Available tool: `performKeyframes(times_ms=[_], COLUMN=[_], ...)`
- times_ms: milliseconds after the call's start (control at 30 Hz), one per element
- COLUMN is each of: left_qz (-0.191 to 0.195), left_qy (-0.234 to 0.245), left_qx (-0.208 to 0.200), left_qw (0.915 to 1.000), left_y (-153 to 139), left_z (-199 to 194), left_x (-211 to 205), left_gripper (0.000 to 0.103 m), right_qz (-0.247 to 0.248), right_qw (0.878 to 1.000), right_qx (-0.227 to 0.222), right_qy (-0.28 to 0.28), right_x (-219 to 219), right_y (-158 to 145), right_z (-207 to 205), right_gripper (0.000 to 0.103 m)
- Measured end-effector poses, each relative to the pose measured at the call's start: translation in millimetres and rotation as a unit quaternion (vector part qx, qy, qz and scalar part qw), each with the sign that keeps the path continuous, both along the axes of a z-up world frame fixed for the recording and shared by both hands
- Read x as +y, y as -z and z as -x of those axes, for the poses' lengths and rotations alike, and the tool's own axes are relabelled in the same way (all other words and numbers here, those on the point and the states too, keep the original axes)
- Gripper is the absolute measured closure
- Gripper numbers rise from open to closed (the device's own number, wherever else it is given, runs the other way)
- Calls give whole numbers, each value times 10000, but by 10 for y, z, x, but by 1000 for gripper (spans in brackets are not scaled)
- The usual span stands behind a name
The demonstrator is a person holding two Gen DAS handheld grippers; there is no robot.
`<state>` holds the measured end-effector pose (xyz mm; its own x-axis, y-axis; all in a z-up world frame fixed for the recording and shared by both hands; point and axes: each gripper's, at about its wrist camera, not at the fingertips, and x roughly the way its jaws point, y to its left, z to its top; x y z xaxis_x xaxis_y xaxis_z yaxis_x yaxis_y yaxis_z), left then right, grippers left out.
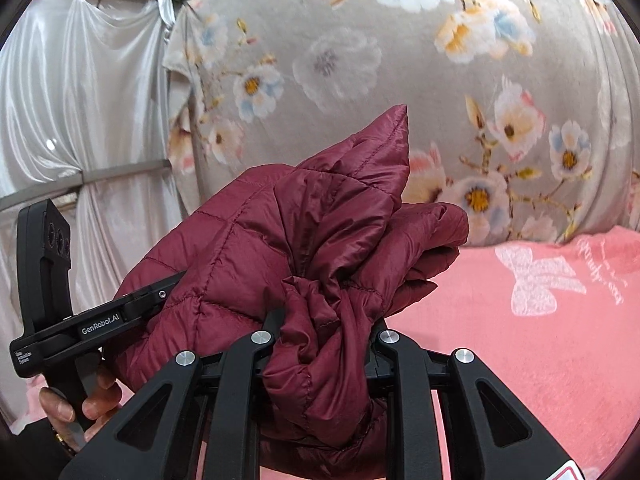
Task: Fold large clothes
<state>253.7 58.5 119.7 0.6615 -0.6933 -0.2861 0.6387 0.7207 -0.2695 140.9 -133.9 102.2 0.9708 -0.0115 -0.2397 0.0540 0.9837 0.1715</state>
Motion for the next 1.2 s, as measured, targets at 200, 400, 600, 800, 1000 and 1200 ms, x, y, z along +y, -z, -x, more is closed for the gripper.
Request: performKeyframes(times_ms=[200, 400, 600, 800, 1000, 1200], left_qz=[-241, -493, -885, -1379, -1640, -2128], left_qy=[6, -77, -358, -883, -1679, -2288], left_qx=[516, 989, 1460, 1711, 1830, 1557], left_qw=[9984, 9938, 9847, 9715, 9547, 9371], left_y=[521, 986, 1282, 1379, 1145, 784], left_z=[-273, -443, -554, -551, -164, 67], left_x=[-145, -193, -194, -206, 70, -74], left_gripper=[57, 57, 51, 20, 14, 14], right_qz=[-186, -210, -427, -562, 110, 494], right_qw=[9980, 9928, 9826, 9704, 9711, 9717], right_qx=[586, 1169, 1796, 2264, 1994, 2055], right_qy=[135, 122, 195, 629, 1306, 1054], right_x=[-83, -121, -211, -311, -192, 137], right_y=[539, 1016, 1378, 1447, 1177, 910], right_z=[-274, -524, -644, -550, 48, -16], right_gripper=[83, 83, 82, 43, 39, 87])
